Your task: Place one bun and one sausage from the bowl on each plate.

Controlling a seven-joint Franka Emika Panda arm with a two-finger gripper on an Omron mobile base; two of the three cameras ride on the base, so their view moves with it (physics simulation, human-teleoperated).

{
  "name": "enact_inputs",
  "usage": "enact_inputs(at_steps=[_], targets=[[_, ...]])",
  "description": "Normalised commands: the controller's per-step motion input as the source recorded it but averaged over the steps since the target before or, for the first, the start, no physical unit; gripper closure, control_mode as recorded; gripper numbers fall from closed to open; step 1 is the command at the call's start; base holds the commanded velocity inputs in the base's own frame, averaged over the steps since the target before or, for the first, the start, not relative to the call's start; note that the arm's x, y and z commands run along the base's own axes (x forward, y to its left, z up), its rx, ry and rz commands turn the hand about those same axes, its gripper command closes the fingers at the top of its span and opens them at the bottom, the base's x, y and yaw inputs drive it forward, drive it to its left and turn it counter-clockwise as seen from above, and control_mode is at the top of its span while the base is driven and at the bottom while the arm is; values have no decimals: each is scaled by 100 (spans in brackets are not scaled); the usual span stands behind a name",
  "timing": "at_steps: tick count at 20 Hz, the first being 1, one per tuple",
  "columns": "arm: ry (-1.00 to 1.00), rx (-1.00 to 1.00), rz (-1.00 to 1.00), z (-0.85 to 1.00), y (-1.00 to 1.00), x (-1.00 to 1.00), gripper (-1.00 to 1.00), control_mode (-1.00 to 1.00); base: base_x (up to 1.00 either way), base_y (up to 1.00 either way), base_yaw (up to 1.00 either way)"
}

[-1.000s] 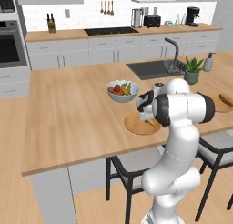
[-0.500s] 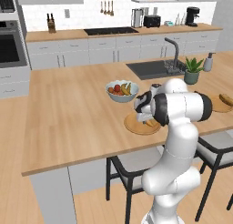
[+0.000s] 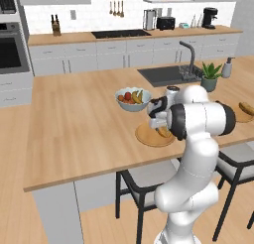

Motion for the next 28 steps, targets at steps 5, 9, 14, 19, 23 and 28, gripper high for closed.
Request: enact_inputs(at_steps=[5, 9, 14, 19, 23, 28], targets=[[-6, 0, 0, 66, -3, -42, -100, -100, 0, 0, 0], [-1, 0, 0, 83, -15, -100, -100, -100, 0, 0, 0], [0, 0, 0, 75, -21, -100, -100, -100, 0, 0, 0], [-1, 1, 0, 51, -17, -100, -100, -100, 0, 0, 0], [-6, 0, 0, 51, -3, -100, -100, -100, 0, 0, 0], [-8, 3, 5, 8, 0, -60, -100, -100, 0, 0, 0]])
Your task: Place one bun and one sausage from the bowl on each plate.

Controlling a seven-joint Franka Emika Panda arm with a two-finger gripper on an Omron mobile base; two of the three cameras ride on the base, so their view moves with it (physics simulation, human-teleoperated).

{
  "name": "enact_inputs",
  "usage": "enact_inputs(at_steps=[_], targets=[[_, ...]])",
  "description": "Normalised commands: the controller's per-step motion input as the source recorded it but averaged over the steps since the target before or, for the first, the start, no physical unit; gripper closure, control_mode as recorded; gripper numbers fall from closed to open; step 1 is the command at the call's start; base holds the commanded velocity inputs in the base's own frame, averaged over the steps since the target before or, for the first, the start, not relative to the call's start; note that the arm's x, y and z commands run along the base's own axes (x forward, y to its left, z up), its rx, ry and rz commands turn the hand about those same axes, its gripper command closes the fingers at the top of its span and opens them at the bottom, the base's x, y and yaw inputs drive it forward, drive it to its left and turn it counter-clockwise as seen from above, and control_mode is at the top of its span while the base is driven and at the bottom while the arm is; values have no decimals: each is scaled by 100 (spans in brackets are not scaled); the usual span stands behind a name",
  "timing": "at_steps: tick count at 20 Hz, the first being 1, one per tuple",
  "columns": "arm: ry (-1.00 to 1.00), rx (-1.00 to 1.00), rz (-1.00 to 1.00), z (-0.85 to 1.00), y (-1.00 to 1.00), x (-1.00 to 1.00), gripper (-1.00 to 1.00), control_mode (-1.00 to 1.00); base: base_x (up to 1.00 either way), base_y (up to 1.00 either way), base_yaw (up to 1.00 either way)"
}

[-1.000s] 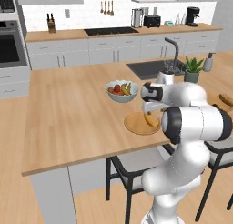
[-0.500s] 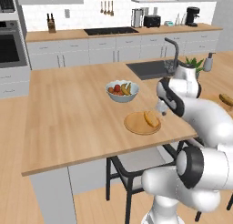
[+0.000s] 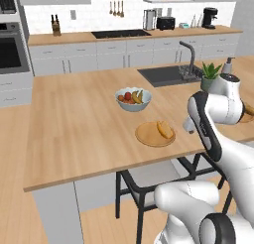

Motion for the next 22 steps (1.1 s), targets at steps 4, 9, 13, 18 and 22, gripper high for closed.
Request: enact_inputs(at_steps=[4, 9, 13, 18, 22], targets=[[0, 0, 0, 0, 0, 0, -100, -100, 0, 0, 0], [0, 0, 0, 0, 0, 0, -100, 100, -41, -53, -13], [0, 0, 0, 0, 0, 0, -100, 100, -38, -100, -37], [0, 0, 0, 0, 0, 0, -100, 100, 7, -100, -23], [0, 0, 0, 0, 0, 0, -100, 100, 34, -98, -11]])
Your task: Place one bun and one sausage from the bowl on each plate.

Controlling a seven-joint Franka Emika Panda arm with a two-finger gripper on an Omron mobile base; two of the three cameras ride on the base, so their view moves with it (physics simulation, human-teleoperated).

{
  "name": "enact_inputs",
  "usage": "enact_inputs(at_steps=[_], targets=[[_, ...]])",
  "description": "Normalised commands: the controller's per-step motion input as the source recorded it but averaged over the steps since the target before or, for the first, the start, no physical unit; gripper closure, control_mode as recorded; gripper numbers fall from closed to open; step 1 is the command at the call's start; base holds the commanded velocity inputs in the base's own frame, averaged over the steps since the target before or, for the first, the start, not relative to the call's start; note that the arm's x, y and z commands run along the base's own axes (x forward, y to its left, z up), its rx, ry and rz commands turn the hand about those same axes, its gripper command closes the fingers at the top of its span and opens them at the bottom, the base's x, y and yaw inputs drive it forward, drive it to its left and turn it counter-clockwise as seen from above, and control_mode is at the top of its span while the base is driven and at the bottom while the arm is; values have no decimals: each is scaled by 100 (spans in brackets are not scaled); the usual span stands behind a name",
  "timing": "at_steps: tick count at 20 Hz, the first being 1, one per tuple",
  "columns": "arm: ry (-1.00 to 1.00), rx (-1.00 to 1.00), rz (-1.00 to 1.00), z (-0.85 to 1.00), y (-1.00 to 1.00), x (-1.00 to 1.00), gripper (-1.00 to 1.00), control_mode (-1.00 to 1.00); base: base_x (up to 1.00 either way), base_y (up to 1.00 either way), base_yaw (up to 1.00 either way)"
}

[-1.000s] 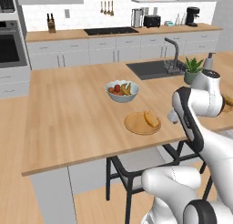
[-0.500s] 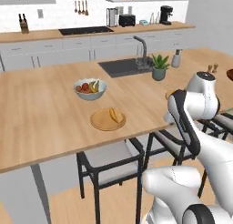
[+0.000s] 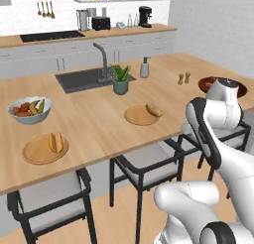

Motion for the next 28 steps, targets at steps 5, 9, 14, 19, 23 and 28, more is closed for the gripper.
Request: enact_inputs(at_steps=[5, 9, 14, 19, 23, 28], targets=[[0, 0, 0, 0, 0, 0, -100, 100, 35, -88, -10], [0, 0, 0, 0, 0, 0, -100, 100, 32, -79, -8], [0, 0, 0, 0, 0, 0, -100, 100, 29, -61, -1], [0, 0, 0, 0, 0, 0, -100, 100, 35, -62, 0], [0, 0, 0, 0, 0, 0, -100, 100, 48, -48, 0], [0, 0, 0, 0, 0, 0, -100, 100, 65, -33, 1]])
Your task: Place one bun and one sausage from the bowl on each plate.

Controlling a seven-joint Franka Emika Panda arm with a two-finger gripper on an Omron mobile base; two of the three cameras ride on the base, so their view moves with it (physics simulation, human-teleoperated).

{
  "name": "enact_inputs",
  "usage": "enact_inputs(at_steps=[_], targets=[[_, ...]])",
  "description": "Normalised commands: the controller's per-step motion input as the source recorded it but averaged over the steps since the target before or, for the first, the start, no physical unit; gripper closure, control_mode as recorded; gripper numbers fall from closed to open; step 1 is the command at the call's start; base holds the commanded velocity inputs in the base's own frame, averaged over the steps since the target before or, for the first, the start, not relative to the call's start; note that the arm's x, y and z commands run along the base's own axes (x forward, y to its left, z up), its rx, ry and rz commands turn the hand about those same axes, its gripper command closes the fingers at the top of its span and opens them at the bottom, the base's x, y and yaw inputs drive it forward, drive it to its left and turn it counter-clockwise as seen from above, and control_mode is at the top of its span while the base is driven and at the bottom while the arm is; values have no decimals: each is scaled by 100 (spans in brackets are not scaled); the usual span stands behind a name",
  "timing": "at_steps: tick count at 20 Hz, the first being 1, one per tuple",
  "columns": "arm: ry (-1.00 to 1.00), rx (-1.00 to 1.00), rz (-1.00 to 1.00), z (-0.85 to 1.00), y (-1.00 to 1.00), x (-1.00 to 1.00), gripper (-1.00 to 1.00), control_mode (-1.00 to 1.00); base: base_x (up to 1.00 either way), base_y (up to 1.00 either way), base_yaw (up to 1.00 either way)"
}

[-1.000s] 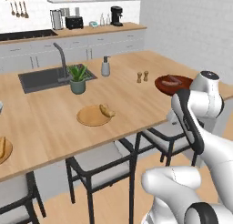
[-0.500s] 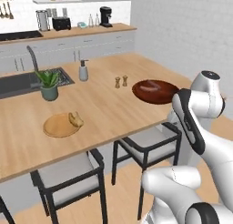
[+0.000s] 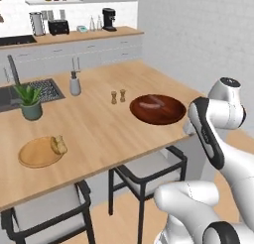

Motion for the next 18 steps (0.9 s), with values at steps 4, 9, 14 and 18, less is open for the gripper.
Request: enact_inputs(at_steps=[4, 9, 14, 18], targets=[[0, 0, 0, 0, 0, 0, -100, 100, 41, -73, 0], [0, 0, 0, 0, 0, 0, -100, 100, 28, -75, 0], [0, 0, 0, 0, 0, 0, -100, 100, 47, -28, 10], [0, 0, 0, 0, 0, 0, -100, 100, 74, 0, 32]])
